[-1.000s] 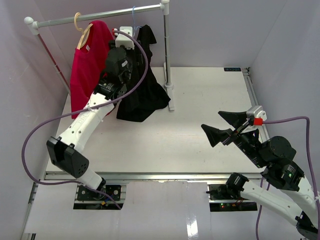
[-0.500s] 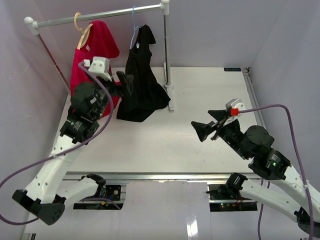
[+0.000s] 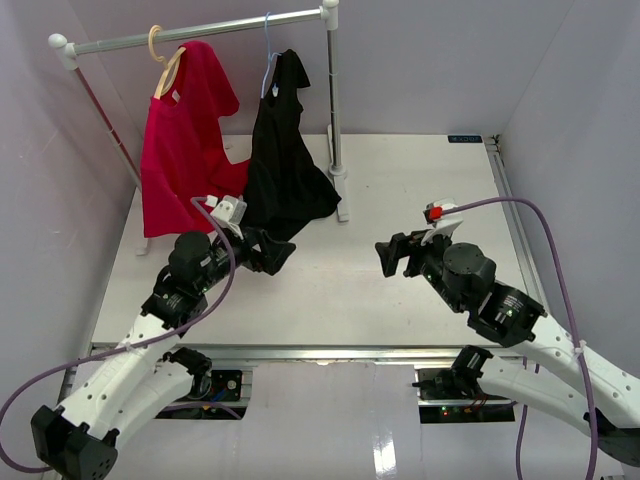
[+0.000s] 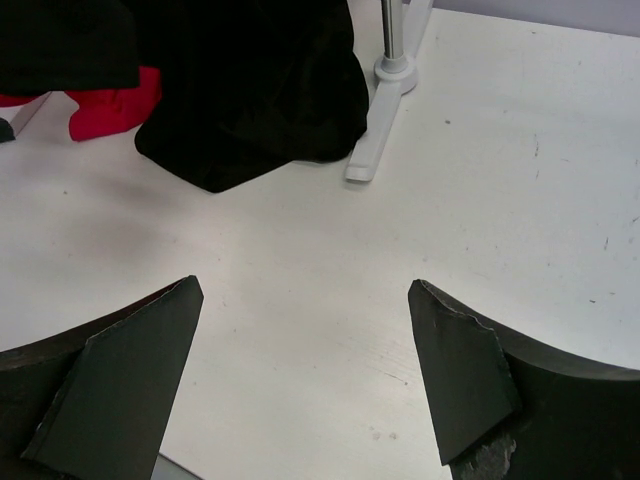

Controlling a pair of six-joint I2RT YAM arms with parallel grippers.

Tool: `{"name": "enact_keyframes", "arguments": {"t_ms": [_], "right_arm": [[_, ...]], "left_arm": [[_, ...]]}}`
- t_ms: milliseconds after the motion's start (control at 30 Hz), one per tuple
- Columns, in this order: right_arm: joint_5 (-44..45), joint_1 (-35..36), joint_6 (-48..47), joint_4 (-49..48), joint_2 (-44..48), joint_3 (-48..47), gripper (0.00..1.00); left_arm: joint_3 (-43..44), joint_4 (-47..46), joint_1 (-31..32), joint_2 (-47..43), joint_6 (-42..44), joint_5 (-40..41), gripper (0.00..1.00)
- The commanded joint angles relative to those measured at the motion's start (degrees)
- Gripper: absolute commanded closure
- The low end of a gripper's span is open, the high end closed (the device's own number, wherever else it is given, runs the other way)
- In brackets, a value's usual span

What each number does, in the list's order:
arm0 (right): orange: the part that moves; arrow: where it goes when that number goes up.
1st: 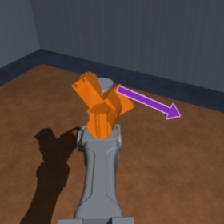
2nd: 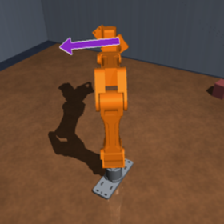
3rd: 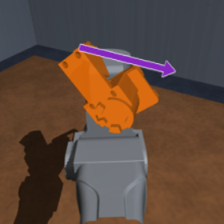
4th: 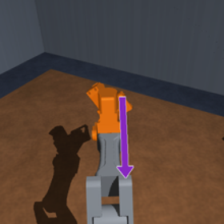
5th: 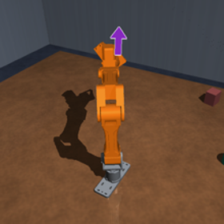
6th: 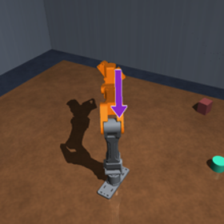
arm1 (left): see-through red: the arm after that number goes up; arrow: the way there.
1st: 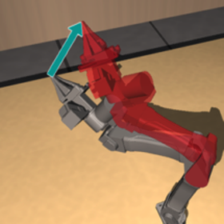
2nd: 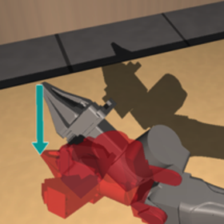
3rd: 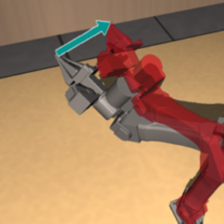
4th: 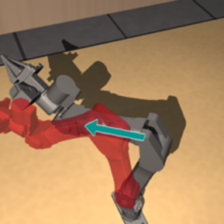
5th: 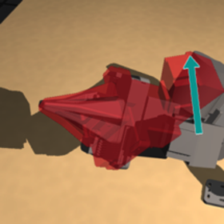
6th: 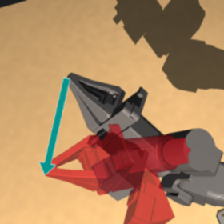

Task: Place the t-shirt on the hanger
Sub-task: Reset both arms

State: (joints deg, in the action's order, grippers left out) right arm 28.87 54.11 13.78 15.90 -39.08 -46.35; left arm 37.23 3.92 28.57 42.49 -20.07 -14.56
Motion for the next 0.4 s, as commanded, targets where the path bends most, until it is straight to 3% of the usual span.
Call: {"name": "enact_keyframes", "arguments": {"t_ms": [0, 367], "right_arm": [[2.8, 0.0, 1.8, -3.5, 1.9, 1.3, 0.1], [3.7, 0.1, 1.3, -2.5, 0.8, 0.9, 0.1]], "left_arm": [[-0.4, -6.6, 0.3, -4.5, -2.8, -4.7, 0.02], [-0.9, -4.8, 0.7, -9.5, -3.2, -2.7, 0.02]]}}
